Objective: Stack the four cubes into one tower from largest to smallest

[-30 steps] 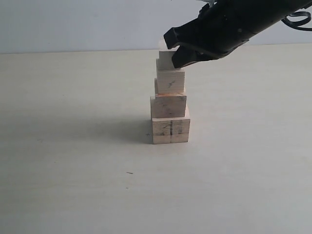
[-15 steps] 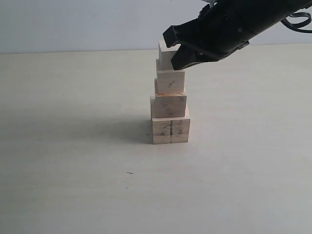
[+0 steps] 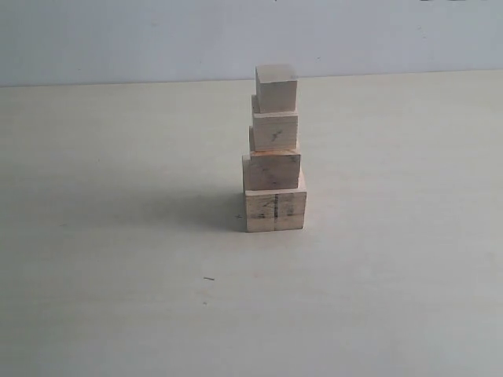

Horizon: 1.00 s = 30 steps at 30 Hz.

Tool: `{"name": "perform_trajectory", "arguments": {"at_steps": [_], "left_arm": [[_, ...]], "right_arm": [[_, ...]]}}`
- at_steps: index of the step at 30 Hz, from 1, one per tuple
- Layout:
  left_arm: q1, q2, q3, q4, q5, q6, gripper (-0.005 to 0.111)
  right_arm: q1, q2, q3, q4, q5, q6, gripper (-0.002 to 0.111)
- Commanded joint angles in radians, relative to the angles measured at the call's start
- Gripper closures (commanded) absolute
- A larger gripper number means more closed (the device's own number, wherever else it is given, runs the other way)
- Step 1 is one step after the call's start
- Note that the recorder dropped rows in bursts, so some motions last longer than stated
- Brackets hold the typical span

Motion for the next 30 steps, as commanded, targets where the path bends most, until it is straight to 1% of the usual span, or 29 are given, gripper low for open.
{"name": "perform_trajectory", "arguments": {"at_steps": [1,2,4,6,9,11,14,19,23,30], "left_arm": [[-0.004,-0.005,-0.001,0.004,-0.005,0.000,0.107],[-0.004,-0.005,-0.001,0.004,-0.005,0.000,0.107],[-0.004,-0.005,-0.001,0.004,-0.005,0.000,0.107],[-0.004,-0.005,-0.001,0.004,-0.005,0.000,0.107],[-0.004,-0.005,-0.001,0.004,-0.005,0.000,0.107],[-0.004,-0.005,-0.001,0.004,-0.005,0.000,0.107],[-0.004,-0.005,-0.001,0.004,-0.005,0.000,0.107],[-0.004,-0.005,-0.001,0.004,-0.005,0.000,0.107],[-0.004,-0.005,-0.001,0.004,-0.005,0.000,0.107],[-0.004,-0.005,-0.001,0.004,-0.005,0.000,0.107]], "right_arm": [[-0.168,0.143,0.004,-0.093,0.190,0.096,0.108],[-0.194,0.156,0.021,-0.093,0.237,0.096,0.108],[-0.226,0.127,0.104,-0.080,0.202,0.096,0.108],[-0.238,0.008,0.234,-0.021,0.042,0.105,0.108],[-0.236,-0.227,0.446,0.065,-0.300,0.101,0.108],[-0.215,-0.362,0.555,0.082,-0.416,0.101,0.108],[-0.189,-0.449,0.683,0.106,-0.416,0.127,0.108],[-0.091,-0.670,0.838,0.137,-0.446,0.135,0.108],[-0.019,-0.872,0.881,0.132,-0.442,0.093,0.108],[-0.012,-1.123,0.882,0.129,-0.398,0.078,0.108]]}}
